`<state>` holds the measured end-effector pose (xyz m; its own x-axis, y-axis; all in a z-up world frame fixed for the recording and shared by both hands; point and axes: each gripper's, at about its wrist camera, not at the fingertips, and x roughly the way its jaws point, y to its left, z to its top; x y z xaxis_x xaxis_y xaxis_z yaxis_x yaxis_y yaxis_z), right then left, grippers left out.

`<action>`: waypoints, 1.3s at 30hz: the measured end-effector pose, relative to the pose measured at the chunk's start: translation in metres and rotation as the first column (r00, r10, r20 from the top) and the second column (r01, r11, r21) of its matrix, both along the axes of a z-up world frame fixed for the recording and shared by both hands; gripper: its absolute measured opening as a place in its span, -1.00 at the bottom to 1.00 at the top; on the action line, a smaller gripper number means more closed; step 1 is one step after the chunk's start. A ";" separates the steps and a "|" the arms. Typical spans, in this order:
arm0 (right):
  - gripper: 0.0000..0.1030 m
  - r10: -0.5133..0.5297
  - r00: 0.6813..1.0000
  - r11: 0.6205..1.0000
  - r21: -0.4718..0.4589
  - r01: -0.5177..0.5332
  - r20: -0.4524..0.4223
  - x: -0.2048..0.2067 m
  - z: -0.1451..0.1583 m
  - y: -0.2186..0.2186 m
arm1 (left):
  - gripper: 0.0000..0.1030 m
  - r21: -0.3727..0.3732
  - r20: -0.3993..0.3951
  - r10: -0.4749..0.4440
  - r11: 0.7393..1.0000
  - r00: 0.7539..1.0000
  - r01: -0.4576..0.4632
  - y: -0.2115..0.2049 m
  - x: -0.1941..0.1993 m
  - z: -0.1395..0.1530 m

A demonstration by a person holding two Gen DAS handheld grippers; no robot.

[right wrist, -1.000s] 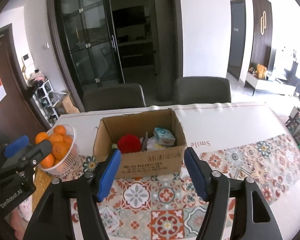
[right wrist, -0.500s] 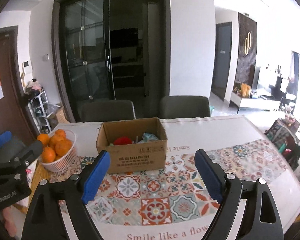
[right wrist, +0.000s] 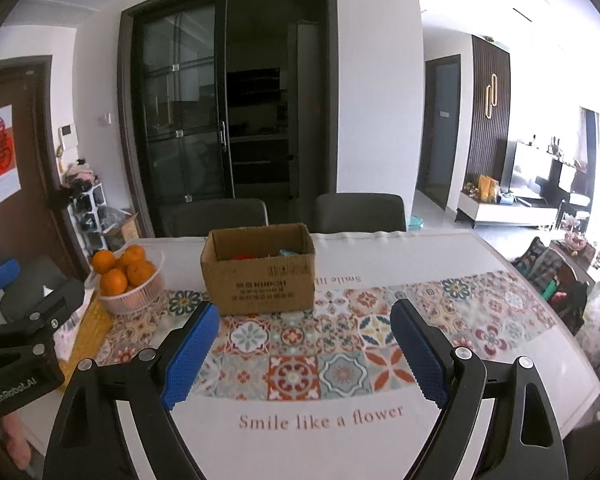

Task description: Organize soft objects

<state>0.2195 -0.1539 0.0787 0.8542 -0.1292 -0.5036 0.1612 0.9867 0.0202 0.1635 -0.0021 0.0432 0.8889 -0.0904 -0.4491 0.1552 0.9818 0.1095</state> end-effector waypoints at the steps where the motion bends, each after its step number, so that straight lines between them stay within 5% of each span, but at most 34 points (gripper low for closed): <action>1: 0.72 -0.002 1.000 1.000 0.004 0.002 0.003 -0.007 -0.001 -0.001 | 1.00 -0.003 0.000 -0.006 1.000 1.000 0.006 -0.001 -0.009 0.000; 18: 0.72 0.032 0.999 0.999 0.009 -0.032 0.040 -0.101 0.001 -0.001 | 1.00 -0.009 0.047 -0.022 1.000 0.999 0.023 0.002 -0.089 0.005; 39: 0.72 0.045 0.997 0.999 0.006 -0.046 0.062 -0.126 0.013 0.004 | 1.00 -0.004 0.053 -0.024 1.000 0.998 0.024 0.003 -0.104 0.010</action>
<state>0.0940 -0.1501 0.0914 0.8887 -0.0863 -0.4502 0.1145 0.9928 0.0356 0.0599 0.0006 0.0527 0.9089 -0.1136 -0.4012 0.1726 0.9784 0.1141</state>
